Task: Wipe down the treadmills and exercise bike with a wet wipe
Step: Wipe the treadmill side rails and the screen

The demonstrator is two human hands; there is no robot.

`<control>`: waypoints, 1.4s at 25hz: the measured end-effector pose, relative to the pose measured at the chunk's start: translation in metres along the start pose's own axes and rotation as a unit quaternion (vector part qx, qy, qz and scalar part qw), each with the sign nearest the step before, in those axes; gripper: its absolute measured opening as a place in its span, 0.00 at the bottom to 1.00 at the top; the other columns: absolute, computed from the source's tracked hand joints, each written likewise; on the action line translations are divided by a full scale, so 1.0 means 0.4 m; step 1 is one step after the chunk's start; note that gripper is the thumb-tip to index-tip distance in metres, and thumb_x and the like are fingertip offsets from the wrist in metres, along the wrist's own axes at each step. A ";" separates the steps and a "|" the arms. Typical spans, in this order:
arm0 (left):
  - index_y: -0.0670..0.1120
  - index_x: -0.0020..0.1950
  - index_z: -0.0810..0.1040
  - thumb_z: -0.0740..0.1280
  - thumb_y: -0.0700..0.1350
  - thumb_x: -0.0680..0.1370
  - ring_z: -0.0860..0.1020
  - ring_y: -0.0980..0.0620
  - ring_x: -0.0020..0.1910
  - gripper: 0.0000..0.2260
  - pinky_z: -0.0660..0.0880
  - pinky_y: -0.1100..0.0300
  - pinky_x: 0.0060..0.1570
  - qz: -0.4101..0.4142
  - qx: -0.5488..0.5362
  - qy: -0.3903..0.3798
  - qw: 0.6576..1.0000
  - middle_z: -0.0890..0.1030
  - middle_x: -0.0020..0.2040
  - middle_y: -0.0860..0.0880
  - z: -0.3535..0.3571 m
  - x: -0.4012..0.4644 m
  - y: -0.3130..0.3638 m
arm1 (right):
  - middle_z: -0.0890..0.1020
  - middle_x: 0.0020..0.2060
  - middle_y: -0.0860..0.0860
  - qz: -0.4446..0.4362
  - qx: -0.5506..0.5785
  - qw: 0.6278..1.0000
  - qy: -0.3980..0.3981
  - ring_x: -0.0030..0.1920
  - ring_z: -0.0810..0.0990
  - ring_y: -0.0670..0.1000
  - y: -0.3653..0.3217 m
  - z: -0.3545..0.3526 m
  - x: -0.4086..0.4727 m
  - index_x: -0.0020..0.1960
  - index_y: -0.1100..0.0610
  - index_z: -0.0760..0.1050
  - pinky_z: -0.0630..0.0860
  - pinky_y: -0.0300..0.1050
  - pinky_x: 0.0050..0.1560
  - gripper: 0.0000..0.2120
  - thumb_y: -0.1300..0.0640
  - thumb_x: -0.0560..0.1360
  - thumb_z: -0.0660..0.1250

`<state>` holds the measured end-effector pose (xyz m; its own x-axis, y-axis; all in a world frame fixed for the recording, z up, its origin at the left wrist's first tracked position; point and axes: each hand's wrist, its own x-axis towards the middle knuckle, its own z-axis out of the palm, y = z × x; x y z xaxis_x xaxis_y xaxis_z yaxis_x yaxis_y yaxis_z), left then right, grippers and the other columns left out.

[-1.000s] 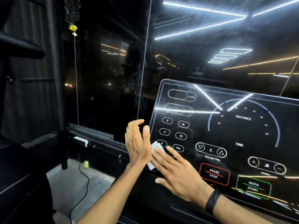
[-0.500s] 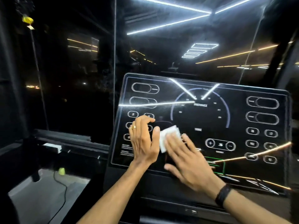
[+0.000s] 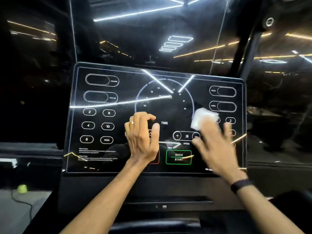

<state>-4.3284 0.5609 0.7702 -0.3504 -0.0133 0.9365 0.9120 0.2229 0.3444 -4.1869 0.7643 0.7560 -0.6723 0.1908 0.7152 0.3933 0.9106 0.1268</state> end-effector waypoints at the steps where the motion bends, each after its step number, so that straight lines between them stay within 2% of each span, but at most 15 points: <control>1: 0.43 0.49 0.78 0.58 0.49 0.78 0.73 0.49 0.47 0.13 0.63 0.54 0.47 0.004 0.003 -0.001 1.000 0.78 0.50 0.48 0.010 -0.003 0.005 | 0.66 0.77 0.57 0.119 0.027 0.992 0.019 0.78 0.62 0.55 0.037 -0.018 0.022 0.75 0.60 0.67 0.43 0.67 0.77 0.31 0.41 0.82 0.49; 2: 0.43 0.48 0.78 0.59 0.49 0.78 0.73 0.49 0.46 0.12 0.63 0.54 0.46 0.011 0.002 -0.003 1.000 0.78 0.49 0.49 0.020 -0.007 0.010 | 0.65 0.77 0.58 0.176 0.050 0.982 0.035 0.78 0.61 0.56 0.054 -0.014 0.022 0.76 0.62 0.65 0.43 0.67 0.77 0.31 0.42 0.82 0.49; 3: 0.43 0.47 0.78 0.59 0.49 0.78 0.73 0.49 0.44 0.12 0.64 0.53 0.45 0.023 -0.001 -0.005 1.000 0.78 0.47 0.49 0.031 -0.013 0.016 | 0.65 0.77 0.60 0.159 0.048 0.985 0.049 0.79 0.60 0.57 0.041 -0.009 0.001 0.77 0.63 0.64 0.45 0.67 0.77 0.31 0.43 0.82 0.50; 5: 0.44 0.43 0.78 0.59 0.49 0.78 0.72 0.51 0.42 0.12 0.63 0.54 0.44 0.055 0.004 -0.010 0.998 0.77 0.44 0.50 0.052 -0.022 0.035 | 0.64 0.78 0.58 -0.043 0.015 0.998 0.039 0.79 0.60 0.56 -0.012 0.020 -0.103 0.78 0.62 0.63 0.51 0.65 0.78 0.30 0.44 0.83 0.53; 6: 0.44 0.41 0.77 0.60 0.49 0.77 0.71 0.51 0.40 0.12 0.62 0.55 0.44 0.070 0.009 -0.016 0.997 0.77 0.42 0.50 0.061 -0.024 0.044 | 0.63 0.78 0.56 -0.114 -0.001 0.993 0.020 0.79 0.60 0.54 -0.001 0.023 -0.137 0.78 0.61 0.63 0.53 0.65 0.77 0.29 0.45 0.83 0.54; 7: 0.45 0.39 0.77 0.60 0.48 0.77 0.70 0.51 0.39 0.11 0.62 0.55 0.43 0.085 0.012 -0.020 0.996 0.76 0.40 0.51 0.072 -0.024 0.052 | 0.64 0.78 0.54 -0.128 -0.006 0.992 0.023 0.79 0.61 0.53 0.034 0.019 -0.148 0.78 0.58 0.64 0.54 0.65 0.77 0.27 0.46 0.83 0.55; 8: 0.45 0.38 0.76 0.60 0.48 0.77 0.69 0.51 0.37 0.11 0.62 0.54 0.42 0.100 0.013 -0.022 0.995 0.76 0.38 0.51 0.081 -0.024 0.059 | 0.66 0.77 0.53 -0.080 0.004 0.996 0.042 0.78 0.64 0.52 0.073 0.016 -0.141 0.77 0.57 0.67 0.53 0.65 0.78 0.25 0.48 0.83 0.55; 9: 0.45 0.37 0.75 0.61 0.47 0.77 0.69 0.50 0.36 0.12 0.63 0.53 0.41 0.116 0.012 -0.024 0.993 0.75 0.37 0.51 0.091 -0.024 0.064 | 0.68 0.76 0.54 0.011 0.030 0.997 0.067 0.77 0.66 0.52 0.109 0.016 -0.123 0.75 0.57 0.70 0.50 0.65 0.78 0.24 0.49 0.82 0.55; 11: 0.45 0.35 0.75 0.61 0.47 0.77 0.69 0.49 0.35 0.12 0.63 0.52 0.40 0.144 0.008 -0.030 0.989 0.75 0.36 0.50 0.110 -0.027 0.072 | 0.72 0.74 0.57 0.146 0.084 0.981 0.099 0.75 0.67 0.53 0.149 0.015 -0.092 0.73 0.58 0.72 0.46 0.63 0.79 0.24 0.50 0.82 0.54; 13: 0.45 0.35 0.74 0.62 0.47 0.78 0.69 0.48 0.34 0.13 0.63 0.51 0.40 0.162 0.013 -0.033 0.986 0.74 0.35 0.50 0.118 -0.031 0.072 | 0.69 0.75 0.59 0.148 0.093 0.980 0.098 0.78 0.63 0.55 0.151 0.029 -0.079 0.75 0.60 0.69 0.44 0.59 0.80 0.27 0.48 0.82 0.52; 16: 0.45 0.34 0.74 0.62 0.47 0.78 0.69 0.48 0.34 0.13 0.62 0.51 0.40 0.160 0.026 -0.026 0.986 0.74 0.34 0.50 0.112 -0.034 0.068 | 0.55 0.81 0.56 0.147 0.095 0.983 0.053 0.81 0.50 0.52 0.142 0.040 -0.052 0.81 0.57 0.54 0.38 0.52 0.80 0.32 0.42 0.82 0.47; 20: 0.45 0.33 0.74 0.63 0.46 0.78 0.68 0.49 0.34 0.13 0.62 0.51 0.40 0.161 0.046 -0.025 0.986 0.74 0.34 0.50 0.082 -0.028 0.044 | 0.49 0.82 0.57 0.179 0.096 0.978 0.051 0.81 0.45 0.55 0.096 0.042 0.022 0.82 0.57 0.48 0.39 0.57 0.80 0.35 0.40 0.81 0.42; 24: 0.45 0.33 0.73 0.62 0.46 0.78 0.67 0.49 0.32 0.14 0.63 0.50 0.38 0.151 0.075 -0.017 0.986 0.73 0.33 0.51 0.034 -0.014 0.015 | 0.49 0.82 0.56 0.088 0.085 0.991 0.047 0.81 0.44 0.56 -0.042 0.018 0.079 0.82 0.58 0.48 0.35 0.54 0.79 0.34 0.40 0.82 0.43; 31: 0.44 0.34 0.73 0.57 0.46 0.80 0.68 0.47 0.33 0.16 0.63 0.49 0.40 0.100 0.158 0.018 0.982 0.73 0.34 0.49 -0.114 0.057 -0.061 | 0.49 0.82 0.57 -0.109 0.087 0.990 0.037 0.81 0.44 0.57 -0.387 0.021 0.150 0.82 0.60 0.50 0.43 0.61 0.80 0.31 0.43 0.84 0.40; 35: 0.45 0.32 0.70 0.56 0.45 0.80 0.67 0.49 0.33 0.16 0.59 0.53 0.42 0.066 0.190 0.052 0.978 0.72 0.32 0.50 -0.226 0.065 -0.126 | 0.52 0.81 0.59 -0.216 0.112 0.969 0.045 0.81 0.45 0.60 -0.569 0.045 0.156 0.82 0.60 0.52 0.50 0.62 0.78 0.33 0.49 0.80 0.54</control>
<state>-4.3640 0.4611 0.7831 -0.1923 -0.0548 0.9798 0.7960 0.5752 0.1884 -4.3294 0.5756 0.7594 -0.6820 -0.2491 0.6876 -0.0653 0.9572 0.2820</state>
